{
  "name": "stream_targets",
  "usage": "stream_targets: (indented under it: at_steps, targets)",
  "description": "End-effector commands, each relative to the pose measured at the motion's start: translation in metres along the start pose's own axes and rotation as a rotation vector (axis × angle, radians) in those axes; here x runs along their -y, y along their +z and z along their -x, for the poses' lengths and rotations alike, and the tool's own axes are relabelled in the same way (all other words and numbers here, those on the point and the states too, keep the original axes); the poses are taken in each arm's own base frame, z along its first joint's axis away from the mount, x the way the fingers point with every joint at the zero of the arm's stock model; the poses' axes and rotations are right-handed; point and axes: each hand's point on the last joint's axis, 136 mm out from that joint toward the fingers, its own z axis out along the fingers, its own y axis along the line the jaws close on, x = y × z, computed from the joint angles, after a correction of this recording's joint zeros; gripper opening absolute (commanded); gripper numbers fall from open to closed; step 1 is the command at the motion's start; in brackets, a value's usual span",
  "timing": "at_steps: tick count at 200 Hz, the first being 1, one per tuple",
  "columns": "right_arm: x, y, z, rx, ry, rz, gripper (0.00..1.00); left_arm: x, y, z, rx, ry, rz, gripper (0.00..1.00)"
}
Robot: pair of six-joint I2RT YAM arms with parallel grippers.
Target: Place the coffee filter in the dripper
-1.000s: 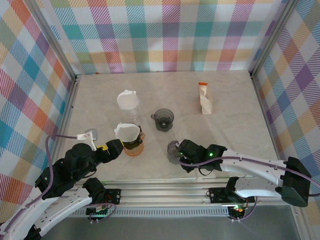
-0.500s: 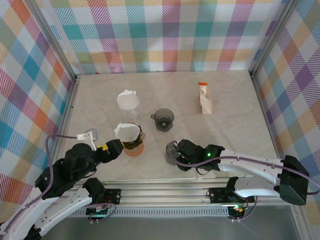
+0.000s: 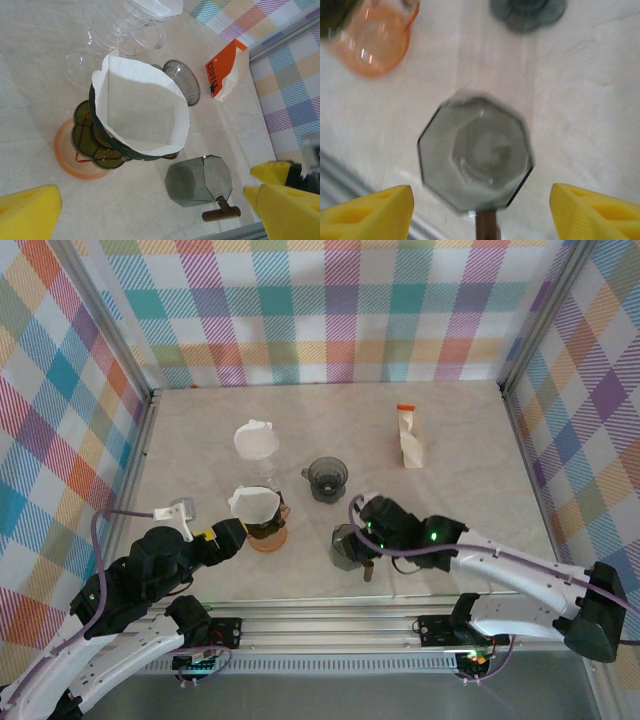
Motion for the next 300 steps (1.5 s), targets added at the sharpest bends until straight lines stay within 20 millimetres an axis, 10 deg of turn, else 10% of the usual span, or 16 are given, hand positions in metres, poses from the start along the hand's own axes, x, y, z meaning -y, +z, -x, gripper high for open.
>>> stream_targets:
  at_steps: [1, 81, 157, 242, 300]
  targets:
    - [0.016, 0.012, 0.029, 0.006, 0.173, -0.002, 0.72, 0.001, -0.003, 0.003, 0.010, 0.017, 0.003, 1.00]
    - [0.057, 0.101, 0.111, -0.006, 0.378, -0.034, 0.69, -0.001, -0.012, 0.005, 0.015, 0.018, -0.001, 1.00]
    - [0.069, 0.153, 0.115, -0.104, 0.383, -0.044, 0.45, -0.003, -0.017, 0.011, 0.036, 0.036, 0.014, 1.00]
    - [0.053, 0.140, 0.134, -0.058, 0.313, 0.048, 0.04, -0.004, -0.016, 0.011, 0.036, 0.043, 0.022, 1.00]
    - [0.041, 0.070, 0.153, -0.009, 0.238, 0.087, 0.00, -0.004, -0.015, 0.008, 0.027, 0.039, 0.014, 1.00]
